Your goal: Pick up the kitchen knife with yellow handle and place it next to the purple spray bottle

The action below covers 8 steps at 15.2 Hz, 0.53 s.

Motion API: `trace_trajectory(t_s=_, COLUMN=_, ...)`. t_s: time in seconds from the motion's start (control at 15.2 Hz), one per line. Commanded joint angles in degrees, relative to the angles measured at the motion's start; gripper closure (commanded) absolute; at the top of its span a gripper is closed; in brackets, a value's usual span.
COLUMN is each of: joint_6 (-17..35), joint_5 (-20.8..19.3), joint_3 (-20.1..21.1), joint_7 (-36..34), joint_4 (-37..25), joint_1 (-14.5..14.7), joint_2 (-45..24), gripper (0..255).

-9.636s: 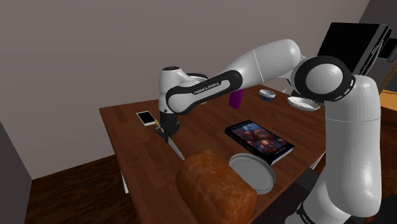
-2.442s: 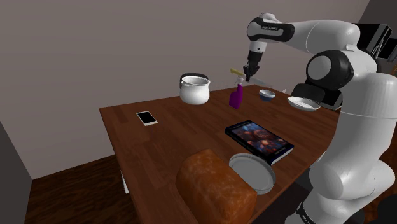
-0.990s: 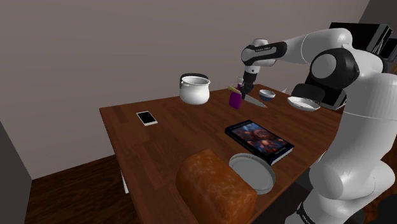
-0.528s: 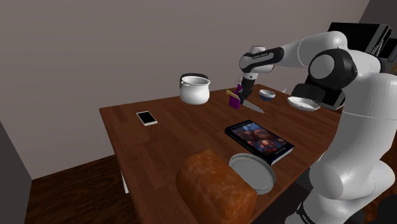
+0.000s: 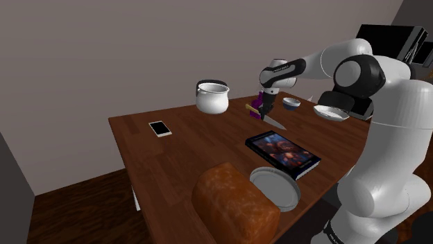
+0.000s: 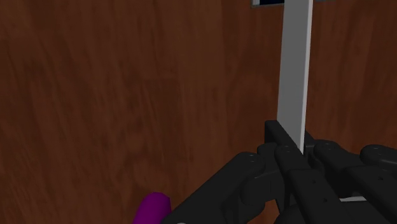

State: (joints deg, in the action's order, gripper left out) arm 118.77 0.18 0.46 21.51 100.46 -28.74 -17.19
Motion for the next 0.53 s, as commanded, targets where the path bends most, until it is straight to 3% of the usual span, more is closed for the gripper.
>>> trace_trajectory(t_s=0.0, joint_6=1.4, joint_5=0.0, joint_3=0.0, joint_7=-0.1, joint_4=0.7, joint_1=0.0, joint_2=-0.7, gripper=255)
trace_trajectory(t_s=0.46, joint_6=6.0, joint_5=0.0, joint_3=0.0, joint_7=0.0, joint_4=3.1, joint_1=0.0, joint_2=-2.9, gripper=255)
